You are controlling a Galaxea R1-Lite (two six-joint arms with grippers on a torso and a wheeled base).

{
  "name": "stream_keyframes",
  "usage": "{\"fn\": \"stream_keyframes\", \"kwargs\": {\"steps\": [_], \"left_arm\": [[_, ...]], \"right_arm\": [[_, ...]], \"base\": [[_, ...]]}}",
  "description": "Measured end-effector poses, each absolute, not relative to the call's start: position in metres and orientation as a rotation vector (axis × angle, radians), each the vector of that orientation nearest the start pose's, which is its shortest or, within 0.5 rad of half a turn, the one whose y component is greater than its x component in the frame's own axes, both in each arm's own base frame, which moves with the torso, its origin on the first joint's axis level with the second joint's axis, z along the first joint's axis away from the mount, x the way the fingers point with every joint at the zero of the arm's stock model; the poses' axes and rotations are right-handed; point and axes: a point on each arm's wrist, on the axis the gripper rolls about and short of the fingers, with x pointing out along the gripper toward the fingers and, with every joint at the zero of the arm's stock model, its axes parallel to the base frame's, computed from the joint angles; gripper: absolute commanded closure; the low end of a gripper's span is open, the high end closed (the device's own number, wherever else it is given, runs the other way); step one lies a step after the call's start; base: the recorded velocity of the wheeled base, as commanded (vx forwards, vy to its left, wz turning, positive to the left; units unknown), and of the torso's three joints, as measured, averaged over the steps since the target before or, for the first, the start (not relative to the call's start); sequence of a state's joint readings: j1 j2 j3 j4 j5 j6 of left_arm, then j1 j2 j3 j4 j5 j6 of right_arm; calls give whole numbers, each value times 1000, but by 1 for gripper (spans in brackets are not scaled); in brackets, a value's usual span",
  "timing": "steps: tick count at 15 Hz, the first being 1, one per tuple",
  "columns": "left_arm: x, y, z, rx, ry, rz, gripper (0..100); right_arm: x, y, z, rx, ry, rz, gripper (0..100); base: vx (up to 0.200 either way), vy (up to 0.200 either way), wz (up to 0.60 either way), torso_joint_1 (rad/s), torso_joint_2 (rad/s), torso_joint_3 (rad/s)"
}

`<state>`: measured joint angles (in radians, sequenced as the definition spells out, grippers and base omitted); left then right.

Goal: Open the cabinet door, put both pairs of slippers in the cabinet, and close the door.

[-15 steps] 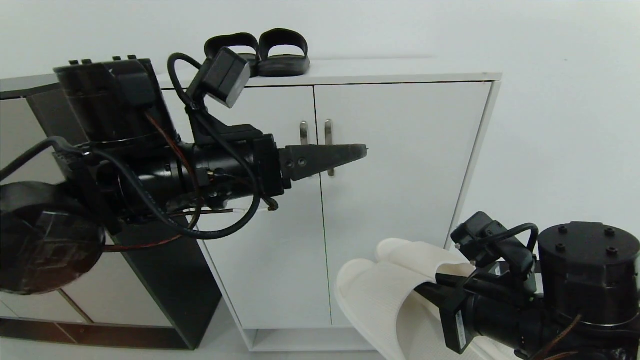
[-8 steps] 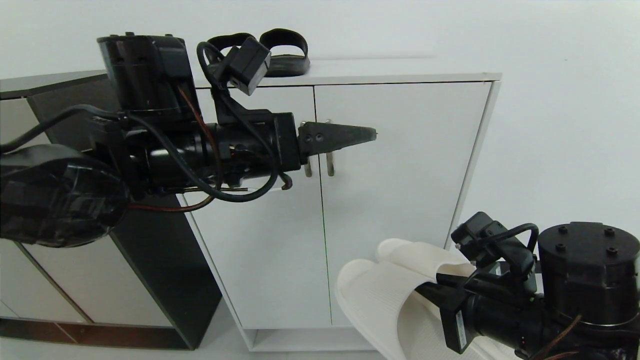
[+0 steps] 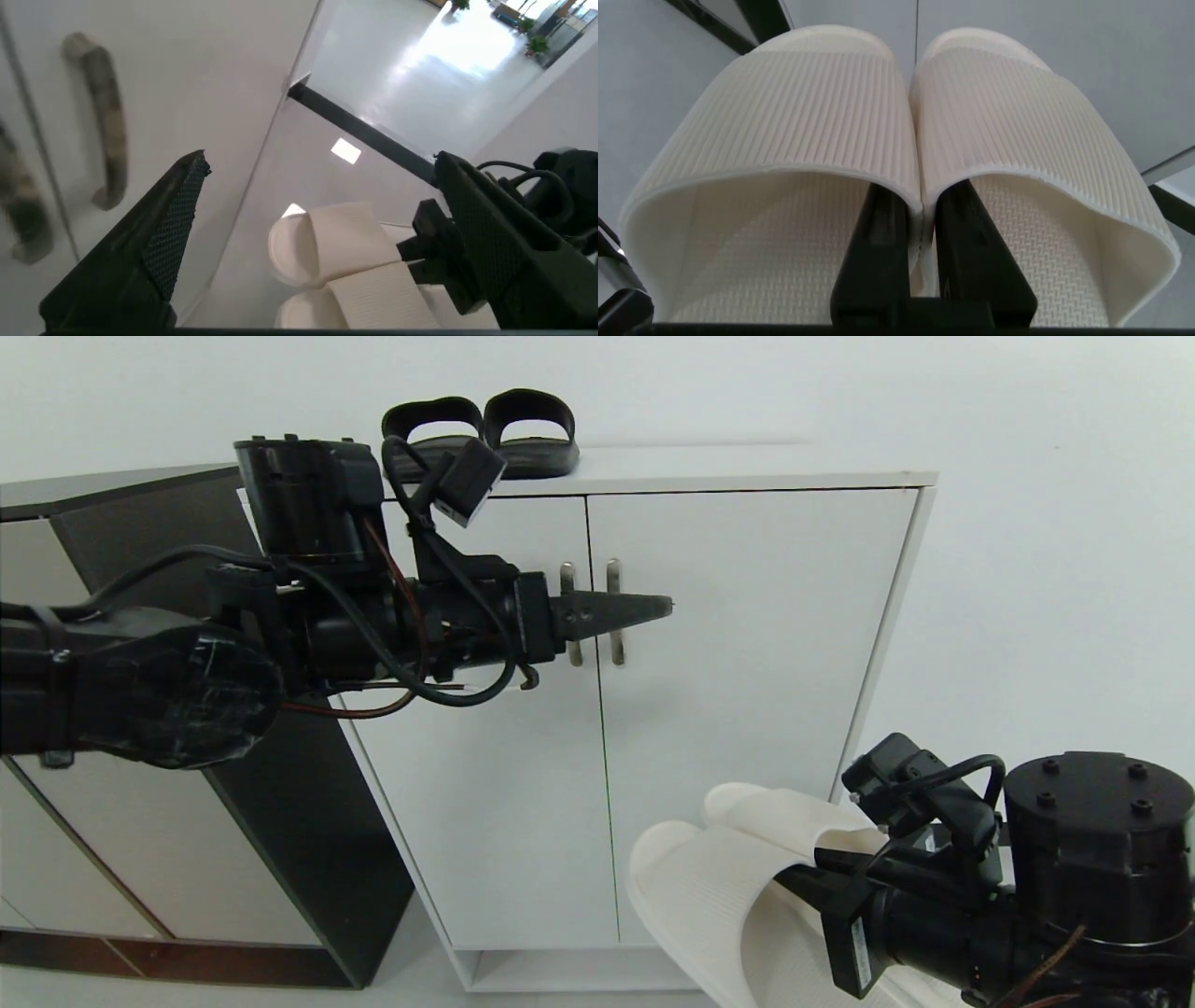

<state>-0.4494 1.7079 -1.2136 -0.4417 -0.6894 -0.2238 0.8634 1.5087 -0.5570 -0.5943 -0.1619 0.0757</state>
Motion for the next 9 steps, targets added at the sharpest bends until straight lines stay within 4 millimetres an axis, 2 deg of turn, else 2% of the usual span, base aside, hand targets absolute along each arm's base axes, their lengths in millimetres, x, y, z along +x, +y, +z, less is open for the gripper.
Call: {"fn": "stream_keyframes", "kwargs": {"steps": [3,9], "left_arm": [[295,-147,274,-210,185,-1105,0],[305,-149,268,-206,170,-1039,0]], "right_arm": [[159,180,165,-107,345,683,100],[158,180,164,-108,348,688,100]], "base": [[0,0,0,0,0,0],[0,0,0,0,0,0]]}}
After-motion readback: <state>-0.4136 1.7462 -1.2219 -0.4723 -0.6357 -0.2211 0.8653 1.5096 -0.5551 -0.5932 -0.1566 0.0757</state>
